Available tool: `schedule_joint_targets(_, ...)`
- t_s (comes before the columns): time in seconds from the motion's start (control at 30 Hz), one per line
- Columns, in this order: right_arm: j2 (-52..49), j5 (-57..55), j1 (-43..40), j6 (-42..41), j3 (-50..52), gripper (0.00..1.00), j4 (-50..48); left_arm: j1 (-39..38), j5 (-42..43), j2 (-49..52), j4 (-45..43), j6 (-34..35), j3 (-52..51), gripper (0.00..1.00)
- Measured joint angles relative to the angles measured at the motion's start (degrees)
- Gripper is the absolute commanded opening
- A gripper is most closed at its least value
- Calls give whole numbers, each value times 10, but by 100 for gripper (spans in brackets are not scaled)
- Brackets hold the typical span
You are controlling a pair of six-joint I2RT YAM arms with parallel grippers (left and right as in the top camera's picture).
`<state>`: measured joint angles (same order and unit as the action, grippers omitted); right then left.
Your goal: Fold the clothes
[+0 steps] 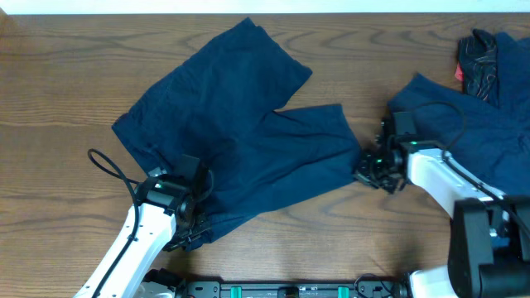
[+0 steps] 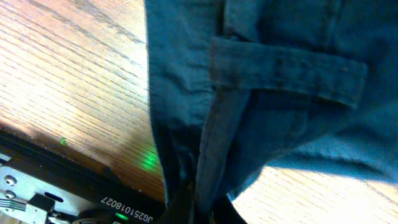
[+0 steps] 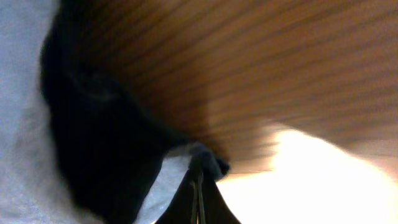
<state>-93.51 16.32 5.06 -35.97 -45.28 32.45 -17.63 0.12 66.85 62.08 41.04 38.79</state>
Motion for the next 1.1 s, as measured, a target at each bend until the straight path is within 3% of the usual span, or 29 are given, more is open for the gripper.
schedule_joint_targets(0.27,130,-78,-14,26,-43,2,85,0,3,0,1,0,0,6)
schedule_joint_targets(0.33,151,-83,-14,26,-49,32,109,0,4,0,1,0,0,6)
schedule_joint_targets(0.4,158,-83,-13,31,-49,77,139,0,4,0,1,-2,0,6)
schedule_joint_targets(0.43,158,-82,-13,31,-49,81,155,0,5,0,1,-2,0,6)
schedule_joint_targets(0.63,155,-82,5,33,-11,77,146,0,6,0,0,-4,0,6)
schedule_joint_targets(1.1,144,-80,48,5,134,66,-97,0,8,0,-1,-4,0,6)
